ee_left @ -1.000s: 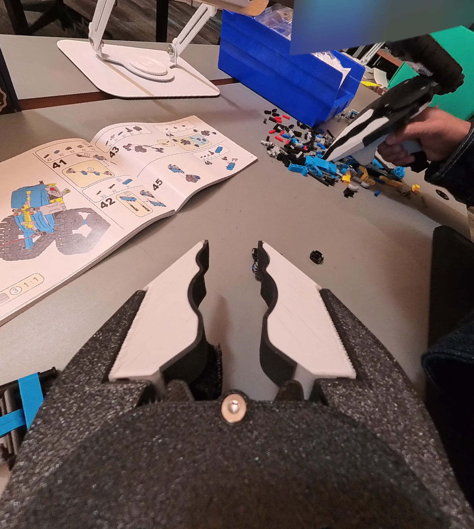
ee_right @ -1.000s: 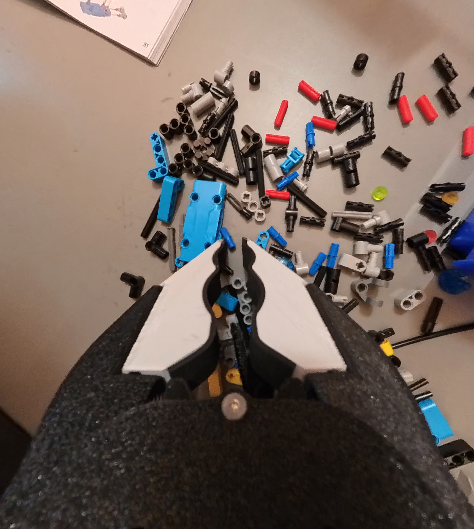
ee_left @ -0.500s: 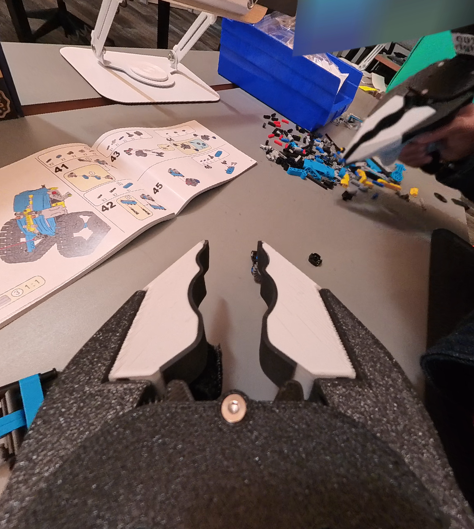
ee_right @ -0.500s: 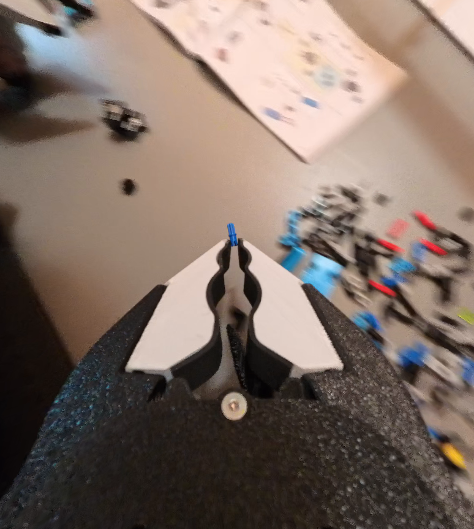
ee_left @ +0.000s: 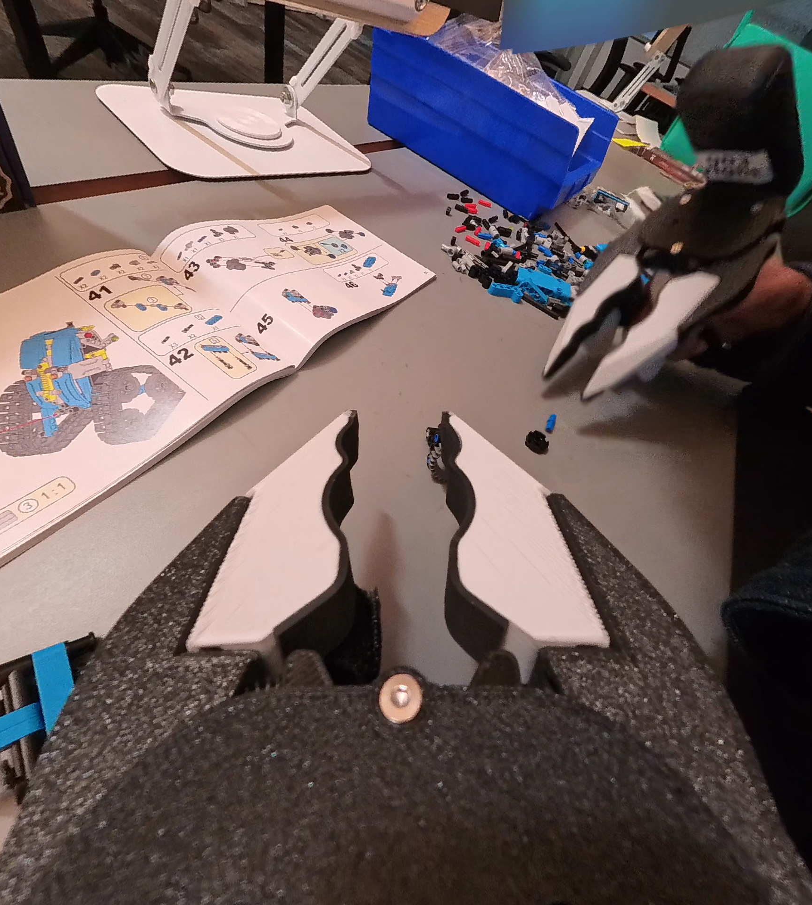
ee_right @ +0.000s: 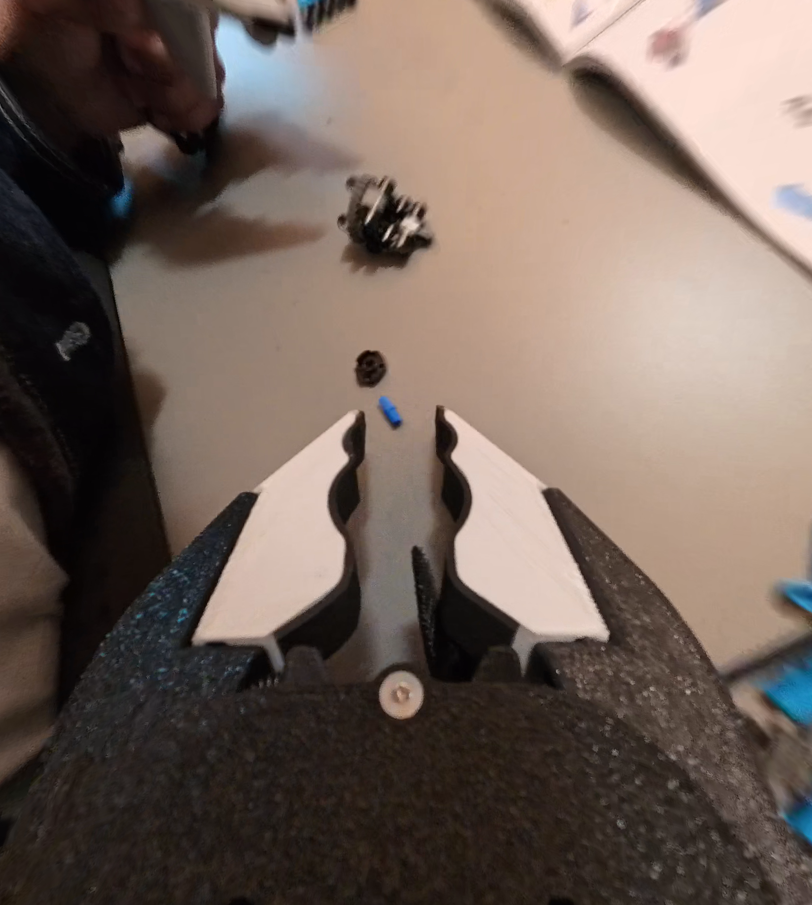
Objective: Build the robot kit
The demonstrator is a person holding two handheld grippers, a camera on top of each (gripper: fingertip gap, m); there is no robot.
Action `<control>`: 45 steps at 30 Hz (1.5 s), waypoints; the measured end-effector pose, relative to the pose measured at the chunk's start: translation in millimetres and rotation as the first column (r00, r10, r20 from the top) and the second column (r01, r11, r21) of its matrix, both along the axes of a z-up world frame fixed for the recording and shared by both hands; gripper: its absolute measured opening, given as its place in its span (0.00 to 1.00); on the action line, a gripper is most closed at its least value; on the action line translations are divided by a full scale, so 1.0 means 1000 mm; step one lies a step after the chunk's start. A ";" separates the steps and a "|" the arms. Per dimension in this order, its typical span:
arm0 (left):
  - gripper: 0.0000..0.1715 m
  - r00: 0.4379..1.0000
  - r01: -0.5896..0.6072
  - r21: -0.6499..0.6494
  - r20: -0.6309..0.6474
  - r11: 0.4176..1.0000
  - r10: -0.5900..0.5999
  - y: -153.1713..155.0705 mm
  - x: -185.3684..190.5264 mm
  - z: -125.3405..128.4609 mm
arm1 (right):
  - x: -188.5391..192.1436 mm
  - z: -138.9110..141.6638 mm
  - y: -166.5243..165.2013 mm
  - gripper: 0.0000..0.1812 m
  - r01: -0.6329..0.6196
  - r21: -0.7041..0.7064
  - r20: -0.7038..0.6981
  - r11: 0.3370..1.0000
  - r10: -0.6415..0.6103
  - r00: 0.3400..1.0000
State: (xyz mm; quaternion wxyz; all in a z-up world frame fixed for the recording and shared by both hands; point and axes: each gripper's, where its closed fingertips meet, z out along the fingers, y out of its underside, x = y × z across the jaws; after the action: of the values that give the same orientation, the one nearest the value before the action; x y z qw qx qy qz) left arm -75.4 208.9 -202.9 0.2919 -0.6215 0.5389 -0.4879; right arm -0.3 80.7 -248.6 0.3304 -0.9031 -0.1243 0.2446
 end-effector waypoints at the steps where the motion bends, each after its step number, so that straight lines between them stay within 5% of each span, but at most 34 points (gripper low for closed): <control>1: 0.19 1.000 -0.001 0.003 0.000 1.000 0.001 0.000 0.000 0.000 | 0.021 0.009 -0.001 0.16 0.056 0.022 0.001 0.998 -0.056 0.998; 3: 0.19 1.000 0.002 0.000 0.001 1.000 -0.002 -0.001 0.000 0.000 | 0.089 0.016 -0.013 0.14 0.208 0.043 0.106 0.977 -0.211 0.972; 6: 0.19 1.000 0.008 -0.004 0.003 1.000 -0.008 -0.002 0.001 0.001 | 0.190 0.000 -0.050 0.11 0.465 -0.025 0.301 0.885 -0.437 0.848; 9: 0.19 1.000 0.007 -0.003 -0.007 1.000 -0.007 -0.002 0.001 -0.002 | 0.219 -0.009 -0.065 0.09 0.551 -0.053 0.315 0.833 -0.510 0.800; 27: 0.19 1.000 0.005 -0.008 -0.002 1.000 -0.005 -0.001 0.001 -0.001 | 0.219 -0.017 -0.056 0.03 0.552 -0.101 0.202 0.827 -0.527 0.826; 40: 0.19 1.000 0.005 -0.006 0.000 1.000 -0.005 -0.002 0.000 -0.001 | 0.217 -0.005 -0.056 0.00 0.517 -0.059 0.275 0.854 -0.484 0.831; 45: 0.19 1.000 0.006 -0.012 0.002 1.000 -0.006 -0.002 0.001 0.000 | 0.222 -0.011 -0.059 0.07 0.511 -0.073 0.341 0.856 -0.460 0.820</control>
State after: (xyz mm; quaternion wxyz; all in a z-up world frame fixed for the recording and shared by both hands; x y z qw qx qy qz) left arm -74.7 207.3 -203.2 0.2872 -0.6212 0.5375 -0.4927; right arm 222.1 22.2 -260.0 0.2839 -0.9554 0.0802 0.0155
